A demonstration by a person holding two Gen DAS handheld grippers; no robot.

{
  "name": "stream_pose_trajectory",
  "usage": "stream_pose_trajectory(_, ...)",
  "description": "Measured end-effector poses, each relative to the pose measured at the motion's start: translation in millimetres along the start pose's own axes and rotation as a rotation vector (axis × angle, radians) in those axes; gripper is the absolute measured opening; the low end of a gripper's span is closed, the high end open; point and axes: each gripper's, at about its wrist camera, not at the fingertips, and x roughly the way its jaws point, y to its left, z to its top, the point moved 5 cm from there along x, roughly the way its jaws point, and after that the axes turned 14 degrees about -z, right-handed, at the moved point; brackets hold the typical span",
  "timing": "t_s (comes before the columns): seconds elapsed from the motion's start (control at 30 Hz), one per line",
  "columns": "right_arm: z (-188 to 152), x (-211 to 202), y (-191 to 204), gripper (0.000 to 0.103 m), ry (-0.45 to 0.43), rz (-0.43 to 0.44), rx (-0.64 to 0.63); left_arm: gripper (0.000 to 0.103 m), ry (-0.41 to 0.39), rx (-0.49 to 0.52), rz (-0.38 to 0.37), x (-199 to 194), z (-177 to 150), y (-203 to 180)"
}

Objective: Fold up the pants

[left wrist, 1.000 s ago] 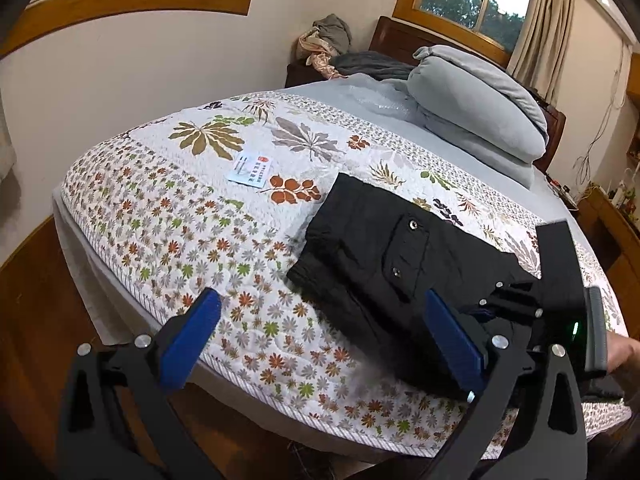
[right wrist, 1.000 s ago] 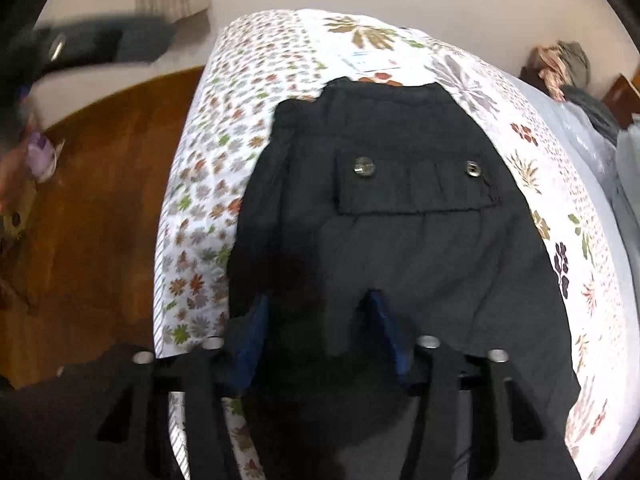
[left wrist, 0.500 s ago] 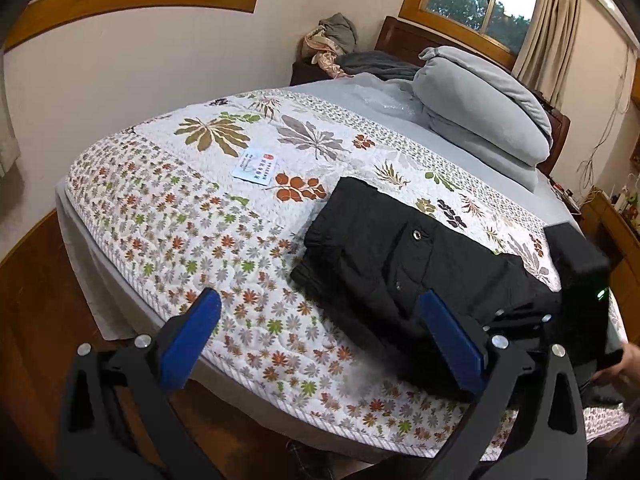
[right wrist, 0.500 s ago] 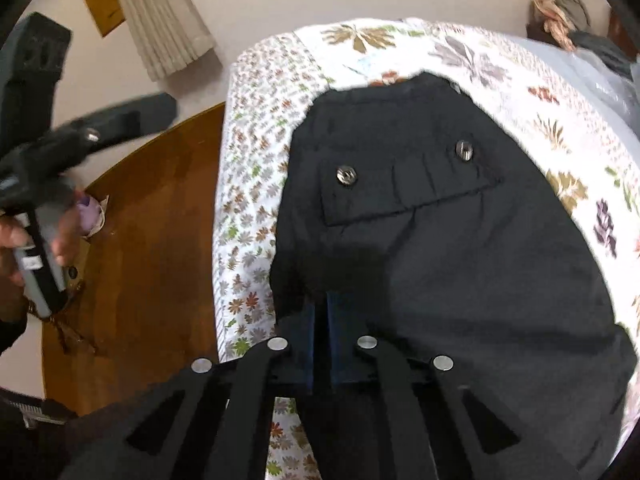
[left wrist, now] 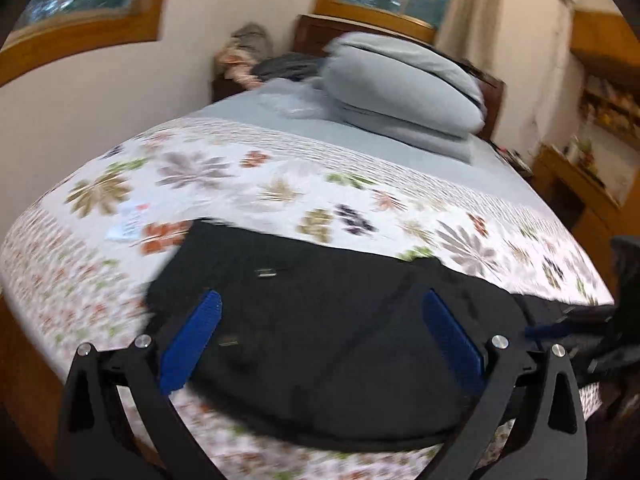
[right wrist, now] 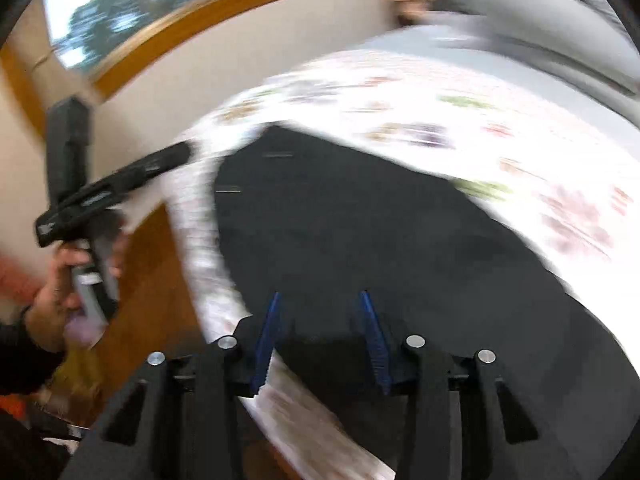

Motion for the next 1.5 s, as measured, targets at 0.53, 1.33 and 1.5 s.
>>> stream_pose_trajectory(0.53, -149, -16, -210, 0.041, 0.069, -0.136, 0.38, 0.101, 0.349, 0.159, 0.104, 124, -83, -67)
stream_pose_trajectory(1.33, -396, -164, -414, 0.076, -0.166, -0.056, 1.303, 0.101, 0.312, 0.201, -0.023, 145, -94, -194)
stream_pose_trajectory(1.5, -390, -156, -407, 0.081, -0.206, -0.051, 1.287, 0.101, 0.335, 0.228, -0.016, 152, -96, -201)
